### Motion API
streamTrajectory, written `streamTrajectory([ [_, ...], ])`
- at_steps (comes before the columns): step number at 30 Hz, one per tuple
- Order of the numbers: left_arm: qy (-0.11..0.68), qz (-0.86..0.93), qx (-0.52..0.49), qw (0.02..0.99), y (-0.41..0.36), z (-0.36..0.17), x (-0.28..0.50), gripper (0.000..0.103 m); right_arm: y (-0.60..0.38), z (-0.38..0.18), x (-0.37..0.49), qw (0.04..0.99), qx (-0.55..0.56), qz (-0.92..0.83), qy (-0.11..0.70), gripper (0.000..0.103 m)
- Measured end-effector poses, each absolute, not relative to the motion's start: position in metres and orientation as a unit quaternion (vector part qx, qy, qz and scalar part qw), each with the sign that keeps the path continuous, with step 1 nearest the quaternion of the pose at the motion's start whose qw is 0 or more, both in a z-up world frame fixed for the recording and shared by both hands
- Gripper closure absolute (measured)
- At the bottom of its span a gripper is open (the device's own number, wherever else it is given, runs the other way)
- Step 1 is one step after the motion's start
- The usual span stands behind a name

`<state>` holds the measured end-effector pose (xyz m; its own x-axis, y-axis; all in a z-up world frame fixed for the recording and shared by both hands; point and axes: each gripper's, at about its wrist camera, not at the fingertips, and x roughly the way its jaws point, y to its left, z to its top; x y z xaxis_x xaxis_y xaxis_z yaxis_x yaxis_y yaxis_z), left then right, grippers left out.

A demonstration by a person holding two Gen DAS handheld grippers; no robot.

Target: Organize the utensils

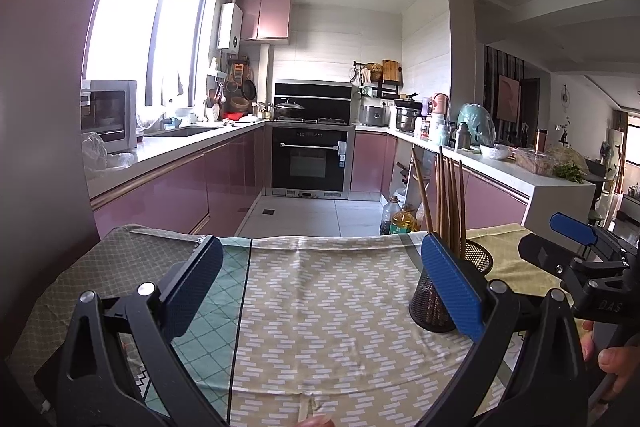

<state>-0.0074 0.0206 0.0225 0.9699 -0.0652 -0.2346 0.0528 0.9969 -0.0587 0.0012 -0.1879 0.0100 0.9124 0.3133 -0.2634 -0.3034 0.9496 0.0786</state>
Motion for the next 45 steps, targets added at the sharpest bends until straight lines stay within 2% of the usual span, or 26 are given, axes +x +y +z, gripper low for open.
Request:
streamTrajectory([
  [45, 0.128, -0.024, -0.030, 0.991, 0.0216, 0.0219, -0.0075, 0.005, -0.1873, 0.0086, 0.0012, 0.977, 0.019, 0.159, 0.140, 0.006],
])
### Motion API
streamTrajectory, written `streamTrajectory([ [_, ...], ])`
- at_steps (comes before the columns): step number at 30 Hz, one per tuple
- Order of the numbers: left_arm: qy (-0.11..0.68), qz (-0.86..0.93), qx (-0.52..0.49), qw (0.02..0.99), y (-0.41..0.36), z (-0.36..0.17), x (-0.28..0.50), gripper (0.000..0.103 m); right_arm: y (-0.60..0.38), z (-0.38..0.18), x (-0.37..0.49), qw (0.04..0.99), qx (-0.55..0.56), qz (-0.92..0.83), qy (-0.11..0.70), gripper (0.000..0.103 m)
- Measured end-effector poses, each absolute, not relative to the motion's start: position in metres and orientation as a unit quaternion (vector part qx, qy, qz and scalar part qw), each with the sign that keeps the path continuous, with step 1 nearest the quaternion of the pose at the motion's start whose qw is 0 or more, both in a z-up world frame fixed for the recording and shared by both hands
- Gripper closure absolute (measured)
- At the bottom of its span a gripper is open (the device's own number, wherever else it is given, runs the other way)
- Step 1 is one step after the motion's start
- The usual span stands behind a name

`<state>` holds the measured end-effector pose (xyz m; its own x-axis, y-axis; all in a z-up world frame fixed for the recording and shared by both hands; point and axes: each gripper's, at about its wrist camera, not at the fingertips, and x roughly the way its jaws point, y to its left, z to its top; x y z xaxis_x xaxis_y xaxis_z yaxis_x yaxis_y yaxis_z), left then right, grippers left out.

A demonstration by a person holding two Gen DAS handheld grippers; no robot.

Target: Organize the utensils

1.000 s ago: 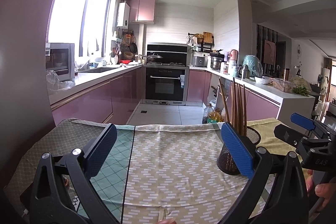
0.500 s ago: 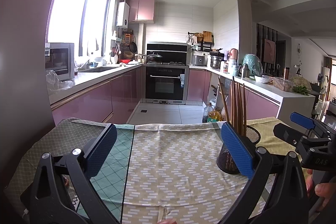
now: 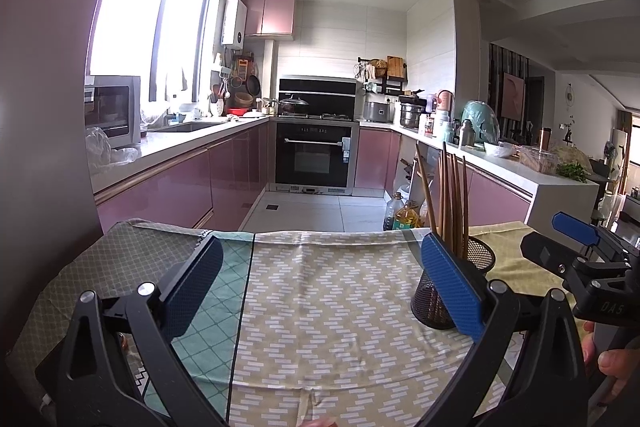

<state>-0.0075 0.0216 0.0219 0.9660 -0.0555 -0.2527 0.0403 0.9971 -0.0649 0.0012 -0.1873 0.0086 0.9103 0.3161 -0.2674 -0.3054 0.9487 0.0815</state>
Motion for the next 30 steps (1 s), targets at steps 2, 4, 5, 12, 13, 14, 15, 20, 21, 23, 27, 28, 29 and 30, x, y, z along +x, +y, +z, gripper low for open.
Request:
streamTrajectory([
  [2, 0.129, -0.025, -0.031, 0.991, 0.0216, 0.0220, -0.0066, 0.005, -0.1871, 0.0086, 0.0005, 0.977, 0.019, 0.159, 0.140, 0.006],
  [4, 0.130, -0.024, -0.030, 0.991, 0.0215, 0.0215, -0.0065, 0.005, -0.1871, 0.0087, 0.0009, 0.977, 0.019, 0.159, 0.140, 0.006],
  [5, 0.131, -0.024, -0.030, 0.991, 0.0214, 0.0213, -0.0065, 0.005, -0.1870, 0.0086, 0.0007, 0.977, 0.019, 0.159, 0.140, 0.006],
  [12, 0.130, -0.023, -0.030, 0.991, 0.0210, 0.0214, -0.0065, 0.005, -0.1865, 0.0083, 0.0003, 0.977, 0.019, 0.159, 0.140, 0.006],
  [13, 0.131, -0.024, -0.030, 0.991, 0.0211, 0.0213, -0.0065, 0.005, -0.1865, 0.0083, 0.0007, 0.977, 0.019, 0.160, 0.140, 0.006],
  [14, 0.131, -0.024, -0.030, 0.991, 0.0210, 0.0211, -0.0063, 0.005, -0.1862, 0.0082, 0.0008, 0.977, 0.019, 0.160, 0.141, 0.006],
  [15, 0.131, -0.024, -0.030, 0.991, 0.0209, 0.0214, -0.0064, 0.005, -0.1862, 0.0082, 0.0004, 0.977, 0.018, 0.159, 0.141, 0.006],
  [20, 0.131, -0.024, -0.030, 0.991, 0.0208, 0.0211, -0.0066, 0.005, -0.1864, 0.0084, 0.0007, 0.977, 0.019, 0.159, 0.140, 0.006],
  [21, 0.131, -0.024, -0.030, 0.991, 0.0208, 0.0214, -0.0063, 0.005, -0.1865, 0.0084, 0.0010, 0.977, 0.019, 0.160, 0.140, 0.006],
  [23, 0.131, -0.024, -0.030, 0.991, 0.0209, 0.0212, -0.0066, 0.005, -0.1865, 0.0083, 0.0006, 0.977, 0.019, 0.159, 0.141, 0.006],
  [27, 0.132, -0.023, -0.029, 0.991, 0.0204, 0.0209, -0.0065, 0.005, -0.1865, 0.0082, 0.0005, 0.977, 0.019, 0.159, 0.141, 0.006],
  [28, 0.132, -0.024, -0.029, 0.991, 0.0201, 0.0201, -0.0069, 0.005, -0.1867, 0.0084, 0.0006, 0.977, 0.019, 0.160, 0.141, 0.006],
  [29, 0.132, -0.024, -0.029, 0.991, 0.0201, 0.0201, -0.0067, 0.005, -0.1867, 0.0084, 0.0011, 0.977, 0.019, 0.160, 0.141, 0.006],
  [30, 0.132, -0.023, -0.029, 0.991, 0.0199, 0.0206, -0.0064, 0.005, -0.1862, 0.0079, 0.0011, 0.977, 0.019, 0.159, 0.141, 0.006],
])
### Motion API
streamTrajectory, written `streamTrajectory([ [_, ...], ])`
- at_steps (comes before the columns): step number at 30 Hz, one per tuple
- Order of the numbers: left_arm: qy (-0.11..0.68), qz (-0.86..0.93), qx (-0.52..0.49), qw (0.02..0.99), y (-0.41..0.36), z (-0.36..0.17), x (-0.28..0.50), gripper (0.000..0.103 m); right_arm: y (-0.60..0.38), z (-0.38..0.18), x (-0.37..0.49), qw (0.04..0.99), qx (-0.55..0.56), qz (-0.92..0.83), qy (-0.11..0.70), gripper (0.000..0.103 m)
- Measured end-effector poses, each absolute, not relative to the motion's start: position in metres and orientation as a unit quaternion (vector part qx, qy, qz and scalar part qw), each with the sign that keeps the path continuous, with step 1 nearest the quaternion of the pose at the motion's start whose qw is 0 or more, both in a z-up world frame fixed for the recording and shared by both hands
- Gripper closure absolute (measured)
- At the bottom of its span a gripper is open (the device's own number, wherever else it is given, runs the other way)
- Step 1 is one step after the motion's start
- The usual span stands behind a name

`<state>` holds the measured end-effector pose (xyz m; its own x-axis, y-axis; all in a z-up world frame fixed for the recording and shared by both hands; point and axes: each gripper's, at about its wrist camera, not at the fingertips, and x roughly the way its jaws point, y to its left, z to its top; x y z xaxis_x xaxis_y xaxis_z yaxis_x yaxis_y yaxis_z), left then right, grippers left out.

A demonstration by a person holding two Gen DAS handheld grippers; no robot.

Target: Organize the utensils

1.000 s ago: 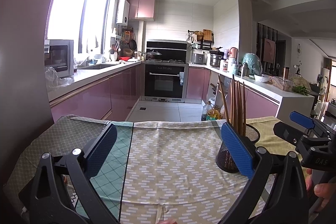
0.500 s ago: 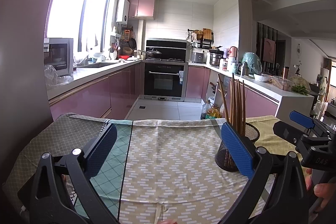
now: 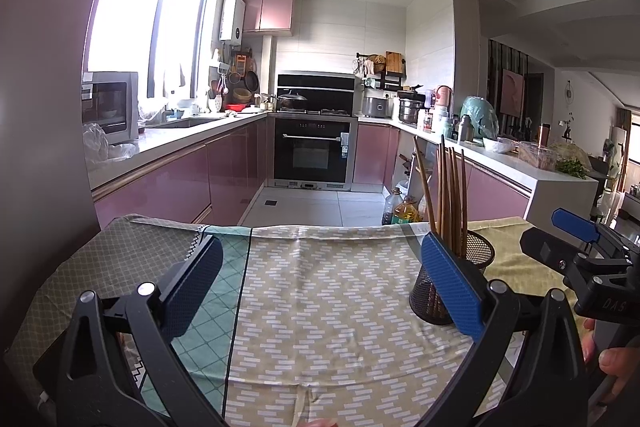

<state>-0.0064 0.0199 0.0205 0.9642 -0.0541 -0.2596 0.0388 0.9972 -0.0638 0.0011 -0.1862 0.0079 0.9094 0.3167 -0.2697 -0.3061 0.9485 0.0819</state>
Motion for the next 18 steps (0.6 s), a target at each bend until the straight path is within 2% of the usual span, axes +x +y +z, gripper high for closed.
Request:
streamTrajectory([
  [18, 0.132, -0.023, -0.029, 0.991, 0.0195, 0.0198, -0.0067, 0.005, -0.1859, 0.0072, 0.0005, 0.977, 0.020, 0.160, 0.141, 0.006],
])
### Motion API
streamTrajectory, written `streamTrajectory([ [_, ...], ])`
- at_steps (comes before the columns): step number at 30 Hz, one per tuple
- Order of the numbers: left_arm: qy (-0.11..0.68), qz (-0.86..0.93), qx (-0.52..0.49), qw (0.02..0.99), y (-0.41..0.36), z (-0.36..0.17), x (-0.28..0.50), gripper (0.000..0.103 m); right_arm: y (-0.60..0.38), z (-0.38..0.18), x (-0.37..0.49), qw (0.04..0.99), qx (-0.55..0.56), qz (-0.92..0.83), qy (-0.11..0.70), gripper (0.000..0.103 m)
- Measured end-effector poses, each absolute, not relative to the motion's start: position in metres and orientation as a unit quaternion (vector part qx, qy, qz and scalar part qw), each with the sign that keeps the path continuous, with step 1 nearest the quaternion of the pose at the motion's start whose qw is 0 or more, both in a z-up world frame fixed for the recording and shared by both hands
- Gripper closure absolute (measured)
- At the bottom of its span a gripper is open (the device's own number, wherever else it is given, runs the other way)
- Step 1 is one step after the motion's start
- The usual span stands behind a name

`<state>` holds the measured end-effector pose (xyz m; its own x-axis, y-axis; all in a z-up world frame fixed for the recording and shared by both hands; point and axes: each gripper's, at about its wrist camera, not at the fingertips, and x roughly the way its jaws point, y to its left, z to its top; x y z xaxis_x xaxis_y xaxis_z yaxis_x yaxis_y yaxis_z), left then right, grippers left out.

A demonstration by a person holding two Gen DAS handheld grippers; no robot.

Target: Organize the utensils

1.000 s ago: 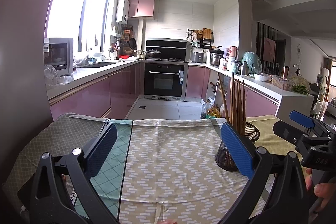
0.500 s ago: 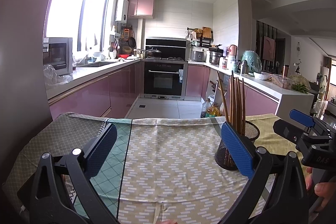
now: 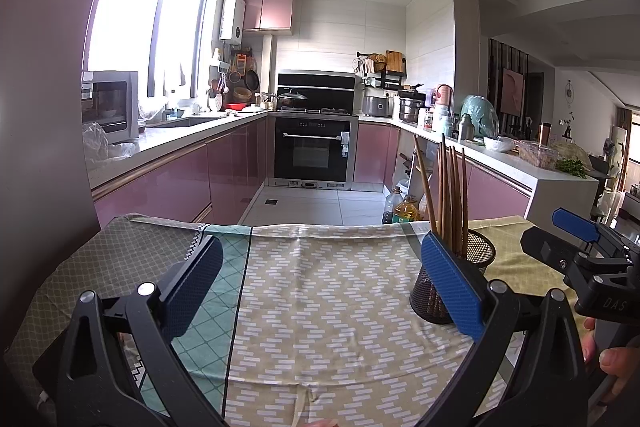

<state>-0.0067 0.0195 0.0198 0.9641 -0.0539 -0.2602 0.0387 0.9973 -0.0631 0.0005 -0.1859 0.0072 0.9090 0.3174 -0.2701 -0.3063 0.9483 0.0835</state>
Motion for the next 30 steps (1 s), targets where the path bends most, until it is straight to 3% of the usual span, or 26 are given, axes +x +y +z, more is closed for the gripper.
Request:
streamTrajectory([
  [30, 0.134, -0.025, -0.030, 0.990, 0.0191, 0.0193, -0.0065, 0.005, -0.1848, 0.0047, 0.0015, 0.976, 0.021, 0.160, 0.144, 0.006],
])
